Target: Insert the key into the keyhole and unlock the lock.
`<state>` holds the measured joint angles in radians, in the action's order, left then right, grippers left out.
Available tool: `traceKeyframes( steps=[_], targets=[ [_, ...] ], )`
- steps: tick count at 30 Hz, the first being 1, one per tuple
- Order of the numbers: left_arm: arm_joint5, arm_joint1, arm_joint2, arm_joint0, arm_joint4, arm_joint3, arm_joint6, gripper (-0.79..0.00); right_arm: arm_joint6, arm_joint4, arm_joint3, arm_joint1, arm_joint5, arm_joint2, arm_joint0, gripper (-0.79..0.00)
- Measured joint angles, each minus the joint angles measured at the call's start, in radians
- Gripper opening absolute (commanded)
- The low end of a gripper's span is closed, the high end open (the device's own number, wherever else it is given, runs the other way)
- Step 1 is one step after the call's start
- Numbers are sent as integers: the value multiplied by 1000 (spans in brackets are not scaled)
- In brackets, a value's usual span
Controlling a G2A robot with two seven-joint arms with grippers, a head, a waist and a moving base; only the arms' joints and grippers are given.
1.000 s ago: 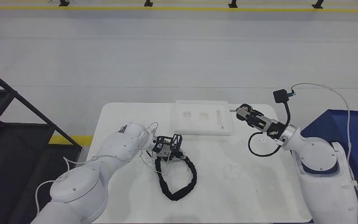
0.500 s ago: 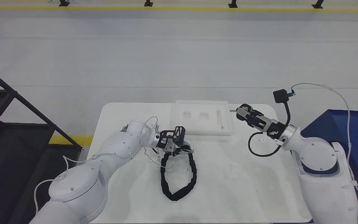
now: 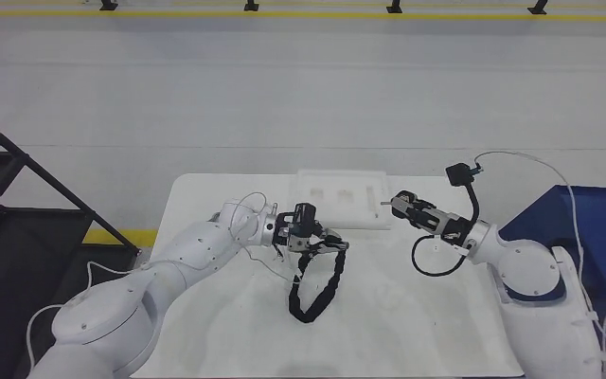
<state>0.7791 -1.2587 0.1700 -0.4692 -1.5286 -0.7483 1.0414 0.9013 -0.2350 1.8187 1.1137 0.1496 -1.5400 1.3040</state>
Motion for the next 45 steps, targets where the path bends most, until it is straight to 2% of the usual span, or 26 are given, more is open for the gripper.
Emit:
traceKeyframes(
  steps=[6,13,19,22,28,39,45],
  targets=[
    [-103,63,0,-5,27,-93,103,-785,30,-12,51,-7,-57,7,51,-785],
    [-172,99,0,5,-27,-195,172,-785,79,9,172,-18,-108,-33,109,-785],
    [-229,100,0,4,26,-230,229,-785,154,50,298,-32,-104,-115,154,-785],
    [-235,93,0,6,45,-236,235,-785,149,62,328,-35,-87,-137,170,-785],
    [-190,77,0,1,87,-193,190,-785,148,63,328,-35,-87,-137,170,-785],
    [-190,77,1,1,84,-194,189,-785,141,59,328,-35,-87,-137,172,-785],
    [-206,68,34,-53,120,-190,195,-785,105,-4,373,-41,-27,-121,185,-785]
  ],
)
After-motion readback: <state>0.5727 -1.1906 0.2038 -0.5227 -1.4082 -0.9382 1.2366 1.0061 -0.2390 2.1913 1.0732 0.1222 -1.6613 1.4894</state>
